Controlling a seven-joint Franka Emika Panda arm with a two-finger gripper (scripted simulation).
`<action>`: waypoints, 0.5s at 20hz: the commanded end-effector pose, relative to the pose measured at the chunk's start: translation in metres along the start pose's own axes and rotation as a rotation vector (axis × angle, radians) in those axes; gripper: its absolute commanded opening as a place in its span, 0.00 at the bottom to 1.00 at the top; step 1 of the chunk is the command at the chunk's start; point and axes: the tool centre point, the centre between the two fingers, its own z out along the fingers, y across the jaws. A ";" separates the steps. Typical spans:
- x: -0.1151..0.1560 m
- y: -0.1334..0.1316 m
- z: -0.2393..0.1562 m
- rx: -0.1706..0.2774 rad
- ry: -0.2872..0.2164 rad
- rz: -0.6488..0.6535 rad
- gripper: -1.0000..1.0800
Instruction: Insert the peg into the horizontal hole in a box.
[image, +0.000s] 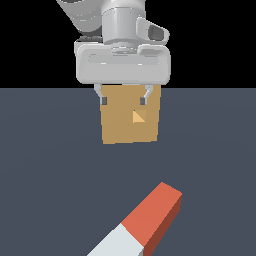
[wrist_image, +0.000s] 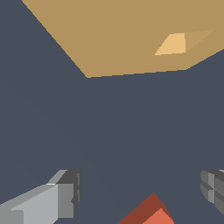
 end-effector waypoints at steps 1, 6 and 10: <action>0.000 0.000 0.000 0.000 0.000 0.000 0.96; -0.012 0.003 0.005 0.000 0.001 0.041 0.96; -0.040 0.009 0.017 -0.001 0.003 0.137 0.96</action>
